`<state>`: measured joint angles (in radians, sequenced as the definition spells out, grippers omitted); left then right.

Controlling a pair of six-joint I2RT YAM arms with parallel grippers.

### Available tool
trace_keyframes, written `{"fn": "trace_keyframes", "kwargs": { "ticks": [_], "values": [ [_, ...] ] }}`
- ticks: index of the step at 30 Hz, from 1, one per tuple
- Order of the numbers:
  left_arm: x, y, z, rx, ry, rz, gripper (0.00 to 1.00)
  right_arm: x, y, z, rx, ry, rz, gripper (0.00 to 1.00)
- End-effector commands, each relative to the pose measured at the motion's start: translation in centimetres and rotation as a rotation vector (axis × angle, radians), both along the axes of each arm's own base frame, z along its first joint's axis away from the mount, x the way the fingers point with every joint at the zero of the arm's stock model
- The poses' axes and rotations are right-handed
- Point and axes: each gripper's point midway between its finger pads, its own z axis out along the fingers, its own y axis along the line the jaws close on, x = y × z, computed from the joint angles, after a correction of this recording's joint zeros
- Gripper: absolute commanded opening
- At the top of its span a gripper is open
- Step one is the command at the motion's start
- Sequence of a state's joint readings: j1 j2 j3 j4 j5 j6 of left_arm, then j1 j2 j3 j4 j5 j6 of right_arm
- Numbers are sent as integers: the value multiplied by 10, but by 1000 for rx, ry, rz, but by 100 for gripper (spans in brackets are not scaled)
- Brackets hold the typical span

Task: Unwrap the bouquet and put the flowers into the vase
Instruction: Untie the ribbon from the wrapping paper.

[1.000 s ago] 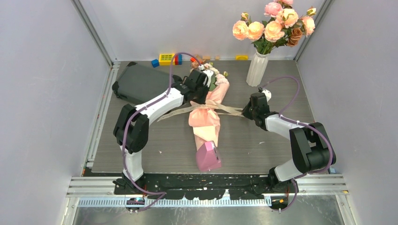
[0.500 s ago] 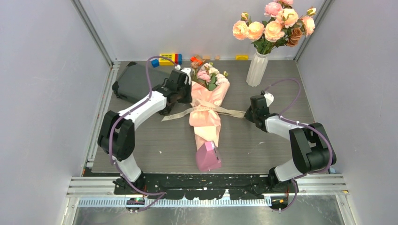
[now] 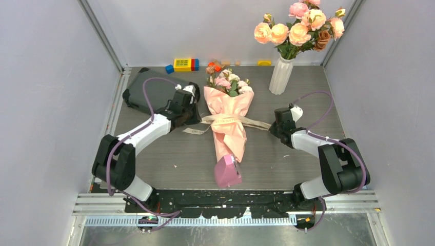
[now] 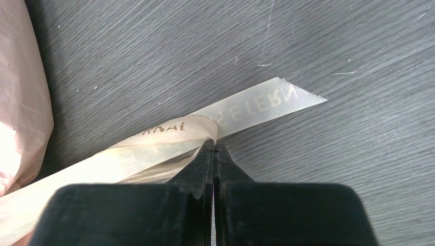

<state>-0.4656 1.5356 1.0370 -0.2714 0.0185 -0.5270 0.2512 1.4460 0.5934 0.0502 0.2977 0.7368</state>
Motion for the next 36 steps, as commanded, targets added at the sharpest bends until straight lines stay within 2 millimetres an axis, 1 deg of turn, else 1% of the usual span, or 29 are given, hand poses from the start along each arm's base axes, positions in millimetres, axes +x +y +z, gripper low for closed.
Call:
{"fn": "trace_keyframes", "kwargs": {
  "ticks": [1,4,6,7,10,13,15,16,17,19,21,22,23,25,26,28,30,32,33,36],
  "values": [
    [8,17,17,-46,-67,98,0,0,-12,4,-22,-22,-71,0],
    [2,27,12,-46,-55,113,1,-2,-13,2,-23,-12,-71,0],
    [-1,31,12,-44,-54,117,6,-3,-11,1,-18,-8,-62,0],
    [-3,33,12,-40,-57,111,10,-3,-9,1,-10,-7,-53,1],
    [-6,36,19,-10,-86,70,26,-1,-2,1,12,-11,-21,5],
    [-7,23,38,-21,-135,-53,42,2,5,3,35,-17,13,11],
    [-4,7,59,-45,-185,-164,50,4,9,7,41,-25,37,16],
    [-3,-2,65,-64,-196,-228,54,5,11,10,42,-35,50,20],
    [0,-13,69,-82,-199,-285,58,5,11,12,40,-39,58,22],
    [4,-38,78,-120,-208,-404,62,6,10,19,23,-53,75,30],
    [9,-62,82,-140,-209,-506,65,5,8,25,4,-60,83,34],
    [13,-77,89,-157,-221,-556,66,5,7,29,-1,-68,84,35],
    [13,-91,92,-186,-219,-613,67,5,6,31,-11,-71,87,38],
    [19,-111,90,-224,-205,-675,68,3,5,36,-15,-77,94,40],
    [20,-120,86,-238,-191,-710,69,2,5,39,-15,-82,99,41],
    [26,-135,80,-235,-182,-752,70,2,8,44,-10,-95,117,44],
    [30,-146,68,-215,-160,-787,70,2,9,49,-6,-107,130,46],
    [33,-155,57,-211,-135,-810,70,2,10,52,-5,-115,139,47],
    [35,-159,46,-212,-110,-815,71,2,11,53,-5,-119,144,47],
    [40,-163,32,-195,-83,-823,71,-2,9,53,-13,-104,149,47]
  ]
}}
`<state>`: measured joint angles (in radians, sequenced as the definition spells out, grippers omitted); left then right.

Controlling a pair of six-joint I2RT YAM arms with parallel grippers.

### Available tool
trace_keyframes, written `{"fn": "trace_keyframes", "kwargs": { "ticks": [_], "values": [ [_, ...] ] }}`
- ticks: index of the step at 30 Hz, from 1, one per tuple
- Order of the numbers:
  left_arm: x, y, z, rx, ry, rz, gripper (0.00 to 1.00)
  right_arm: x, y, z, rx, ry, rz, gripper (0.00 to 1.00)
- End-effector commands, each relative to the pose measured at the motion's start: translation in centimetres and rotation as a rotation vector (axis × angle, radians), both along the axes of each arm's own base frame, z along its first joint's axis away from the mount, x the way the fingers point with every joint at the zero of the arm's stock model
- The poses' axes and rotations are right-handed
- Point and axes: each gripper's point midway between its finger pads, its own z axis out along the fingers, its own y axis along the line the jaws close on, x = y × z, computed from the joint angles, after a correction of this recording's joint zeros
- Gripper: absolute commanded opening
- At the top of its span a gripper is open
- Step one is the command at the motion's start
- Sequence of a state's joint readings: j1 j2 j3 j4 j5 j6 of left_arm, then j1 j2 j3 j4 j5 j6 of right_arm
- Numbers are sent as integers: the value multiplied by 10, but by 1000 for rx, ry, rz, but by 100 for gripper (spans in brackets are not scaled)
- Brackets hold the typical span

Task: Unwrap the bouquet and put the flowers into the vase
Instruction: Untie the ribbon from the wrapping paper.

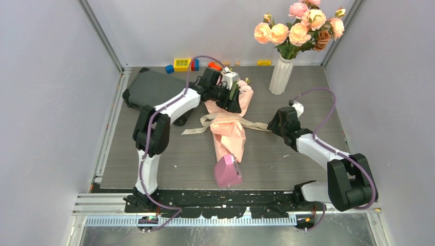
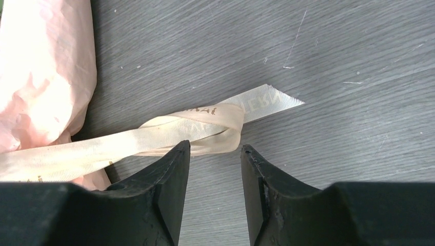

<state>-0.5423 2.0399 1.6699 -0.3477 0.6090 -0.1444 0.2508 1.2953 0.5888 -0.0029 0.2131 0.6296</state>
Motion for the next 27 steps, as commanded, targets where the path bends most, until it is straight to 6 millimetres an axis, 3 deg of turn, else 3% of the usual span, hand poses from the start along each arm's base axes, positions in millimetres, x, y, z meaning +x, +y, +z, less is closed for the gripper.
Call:
{"fn": "trace_keyframes", "kwargs": {
  "ticks": [1,5,10,13,18,23,27],
  "values": [
    [-1,-6,-4,13,2,-68,71,3,-1,17,-13,-34,19,47],
    [-7,-2,-21,63,47,-95,69,1,-3,16,-24,-30,23,47],
    [-17,4,-30,85,79,-103,54,-1,-3,11,-31,-15,27,47],
    [-18,5,-27,81,72,-95,44,-1,-4,9,-32,-11,27,47],
    [-16,6,-16,62,45,-67,41,0,-1,8,-22,-8,35,47],
    [-15,6,-2,37,16,-47,27,1,1,5,-15,0,42,47],
    [-17,9,10,12,-20,-14,9,3,5,8,-14,-7,66,47]
  ]
}}
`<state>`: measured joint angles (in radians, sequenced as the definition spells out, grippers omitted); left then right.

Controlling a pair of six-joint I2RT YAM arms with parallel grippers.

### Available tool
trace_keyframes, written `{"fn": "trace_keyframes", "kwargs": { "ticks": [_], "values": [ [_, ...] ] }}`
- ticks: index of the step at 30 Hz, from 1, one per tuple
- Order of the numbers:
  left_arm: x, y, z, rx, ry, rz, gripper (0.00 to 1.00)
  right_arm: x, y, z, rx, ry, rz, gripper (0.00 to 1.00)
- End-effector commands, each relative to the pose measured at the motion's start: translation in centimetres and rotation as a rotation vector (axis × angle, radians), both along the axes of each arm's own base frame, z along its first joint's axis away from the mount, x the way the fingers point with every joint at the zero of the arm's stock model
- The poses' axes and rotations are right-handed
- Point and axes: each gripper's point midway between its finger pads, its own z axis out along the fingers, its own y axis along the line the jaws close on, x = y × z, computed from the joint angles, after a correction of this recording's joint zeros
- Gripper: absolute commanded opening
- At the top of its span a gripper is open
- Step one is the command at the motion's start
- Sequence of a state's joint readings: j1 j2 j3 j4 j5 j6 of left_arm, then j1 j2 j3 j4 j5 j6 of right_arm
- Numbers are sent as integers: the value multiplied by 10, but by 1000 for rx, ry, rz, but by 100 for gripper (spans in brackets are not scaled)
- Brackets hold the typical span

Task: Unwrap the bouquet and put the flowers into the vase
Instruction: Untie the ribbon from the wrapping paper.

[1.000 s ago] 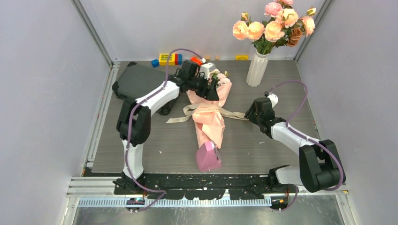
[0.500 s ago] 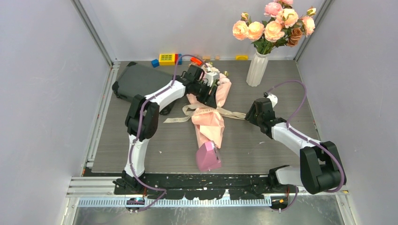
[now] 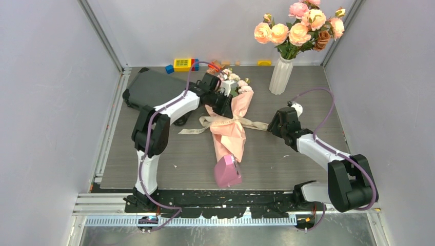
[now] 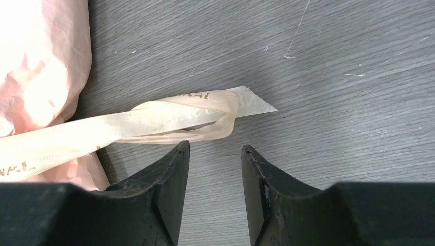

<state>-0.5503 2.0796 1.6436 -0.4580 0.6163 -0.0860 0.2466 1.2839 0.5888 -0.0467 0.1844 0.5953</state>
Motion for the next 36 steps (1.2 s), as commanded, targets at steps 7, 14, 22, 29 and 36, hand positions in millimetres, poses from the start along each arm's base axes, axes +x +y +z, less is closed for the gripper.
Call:
{"fn": "trace_keyframes", "kwargs": {
  "ticks": [7,14,22,29,36],
  "values": [
    [9,13,79,-142,-168,141,2,31,31,40,60,-131,163,49],
    [11,65,81,-139,-156,366,0,41,81,67,75,-203,346,51],
    [-11,162,78,-59,-121,706,1,48,124,81,43,-240,459,53],
    [-51,230,52,100,-83,936,2,40,185,81,-81,-218,730,56],
    [-71,274,33,121,-18,1179,5,42,218,76,-143,-181,841,58]
  ]
}}
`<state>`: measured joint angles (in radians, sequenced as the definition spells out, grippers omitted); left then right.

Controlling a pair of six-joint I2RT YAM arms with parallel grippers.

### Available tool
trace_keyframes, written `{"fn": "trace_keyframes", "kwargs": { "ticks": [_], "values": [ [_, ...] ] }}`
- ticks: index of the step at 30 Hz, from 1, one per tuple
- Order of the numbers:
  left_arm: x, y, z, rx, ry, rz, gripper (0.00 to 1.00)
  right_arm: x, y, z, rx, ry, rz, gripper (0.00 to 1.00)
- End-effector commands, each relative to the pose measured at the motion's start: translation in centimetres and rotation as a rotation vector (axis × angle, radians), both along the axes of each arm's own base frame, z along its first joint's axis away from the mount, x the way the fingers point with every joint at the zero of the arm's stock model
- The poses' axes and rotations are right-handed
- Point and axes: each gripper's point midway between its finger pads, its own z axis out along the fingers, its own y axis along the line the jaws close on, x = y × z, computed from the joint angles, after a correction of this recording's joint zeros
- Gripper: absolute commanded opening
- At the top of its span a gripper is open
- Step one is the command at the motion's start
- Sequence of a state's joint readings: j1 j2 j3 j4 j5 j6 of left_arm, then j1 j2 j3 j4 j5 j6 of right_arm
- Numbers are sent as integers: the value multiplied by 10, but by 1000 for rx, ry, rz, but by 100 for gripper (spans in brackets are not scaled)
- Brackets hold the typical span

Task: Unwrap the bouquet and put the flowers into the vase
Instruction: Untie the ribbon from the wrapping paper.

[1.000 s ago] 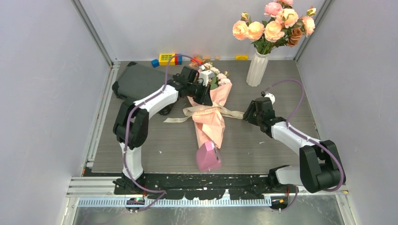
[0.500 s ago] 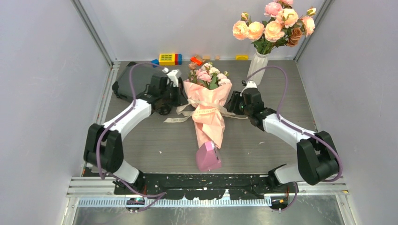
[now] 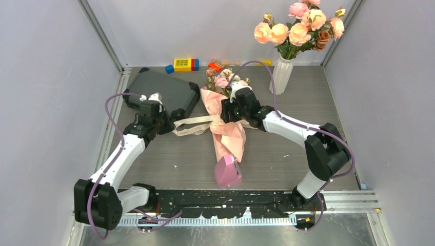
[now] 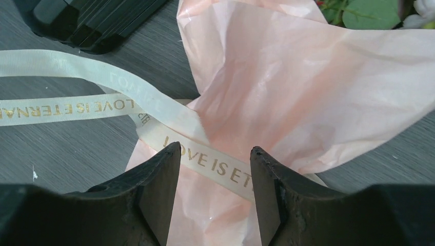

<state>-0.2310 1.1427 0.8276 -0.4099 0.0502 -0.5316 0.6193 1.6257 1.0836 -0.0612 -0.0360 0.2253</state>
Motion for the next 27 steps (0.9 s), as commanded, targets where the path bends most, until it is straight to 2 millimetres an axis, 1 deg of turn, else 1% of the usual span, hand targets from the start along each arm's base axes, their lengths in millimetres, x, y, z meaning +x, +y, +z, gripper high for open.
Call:
{"fn": "trace_keyframes", "kwargs": {
  "ticks": [1,3,5,9,13,17,19,20,23,27],
  "values": [
    [-10,31,-14,-1,44,187,6,6,15,11,-43,-33,69,58],
    [-14,40,-23,-1,66,223,7,4,17,8,-57,-33,74,59],
    [-17,49,-31,2,87,252,8,4,14,5,-75,-34,60,60],
    [-25,64,-46,-2,130,297,9,13,-9,3,-159,-65,-46,61],
    [-26,71,-51,-8,137,309,23,13,-28,1,-223,-76,-103,63],
    [-23,71,-50,-8,133,305,41,6,-35,-11,-244,-41,-120,63],
    [-19,71,-49,-7,128,303,46,2,-35,-15,-228,-25,-128,64],
    [-17,65,-48,-34,128,276,49,-1,-35,-18,-216,-13,-131,63],
    [-12,58,-51,-63,141,253,53,-6,-34,-21,-195,5,-131,61],
    [-8,52,-59,-91,166,240,54,-7,-37,-21,-186,6,-162,56]
  ]
}}
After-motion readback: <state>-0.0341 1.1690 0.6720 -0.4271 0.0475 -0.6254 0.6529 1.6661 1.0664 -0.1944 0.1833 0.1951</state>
